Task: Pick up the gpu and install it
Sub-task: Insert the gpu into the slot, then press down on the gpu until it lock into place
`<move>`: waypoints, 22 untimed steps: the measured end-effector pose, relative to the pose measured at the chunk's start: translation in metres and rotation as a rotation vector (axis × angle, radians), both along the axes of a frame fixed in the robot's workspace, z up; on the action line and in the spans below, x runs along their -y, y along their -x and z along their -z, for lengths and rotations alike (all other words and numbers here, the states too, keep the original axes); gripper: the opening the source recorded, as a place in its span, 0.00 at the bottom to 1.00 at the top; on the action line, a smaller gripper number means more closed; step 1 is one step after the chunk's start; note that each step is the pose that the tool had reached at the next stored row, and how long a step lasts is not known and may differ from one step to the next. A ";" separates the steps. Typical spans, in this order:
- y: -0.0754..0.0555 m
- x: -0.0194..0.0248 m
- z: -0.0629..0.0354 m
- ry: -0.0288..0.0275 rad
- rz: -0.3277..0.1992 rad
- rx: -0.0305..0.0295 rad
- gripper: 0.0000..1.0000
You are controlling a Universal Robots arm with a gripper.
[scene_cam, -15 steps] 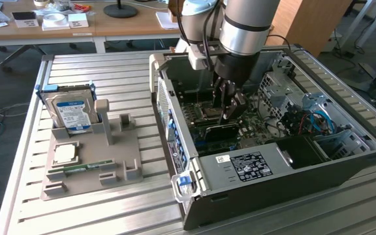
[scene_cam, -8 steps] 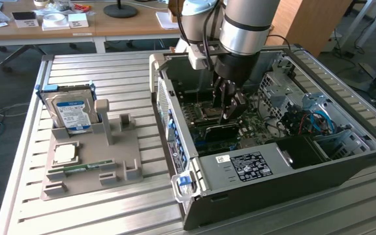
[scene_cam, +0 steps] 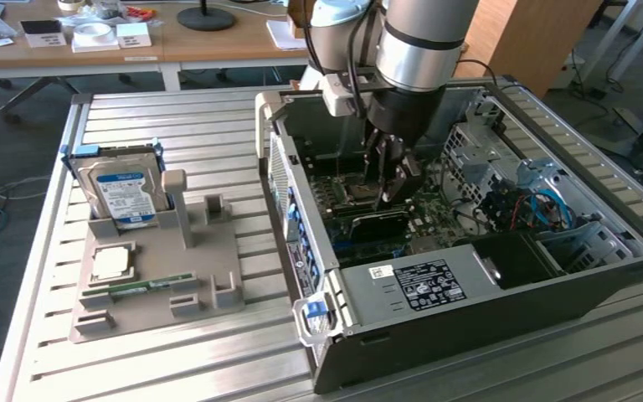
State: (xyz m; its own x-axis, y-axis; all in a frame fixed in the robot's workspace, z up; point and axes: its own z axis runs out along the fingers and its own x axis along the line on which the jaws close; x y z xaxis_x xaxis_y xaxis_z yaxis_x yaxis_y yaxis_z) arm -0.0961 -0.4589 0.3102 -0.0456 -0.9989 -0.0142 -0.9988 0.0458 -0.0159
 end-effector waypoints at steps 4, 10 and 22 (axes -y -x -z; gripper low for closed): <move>0.000 0.0000 -0.0039 0.0000 0.000 0.0000 0.57; 0.000 0.0000 -0.0054 -0.0001 0.000 0.0000 0.57; 0.000 0.0000 -0.0054 0.0000 0.000 0.0001 0.56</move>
State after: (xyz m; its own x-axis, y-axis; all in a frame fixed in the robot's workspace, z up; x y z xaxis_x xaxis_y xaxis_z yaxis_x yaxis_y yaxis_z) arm -0.0961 -0.4589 0.3156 -0.0456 -0.9989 -0.0142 -0.9988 0.0458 -0.0159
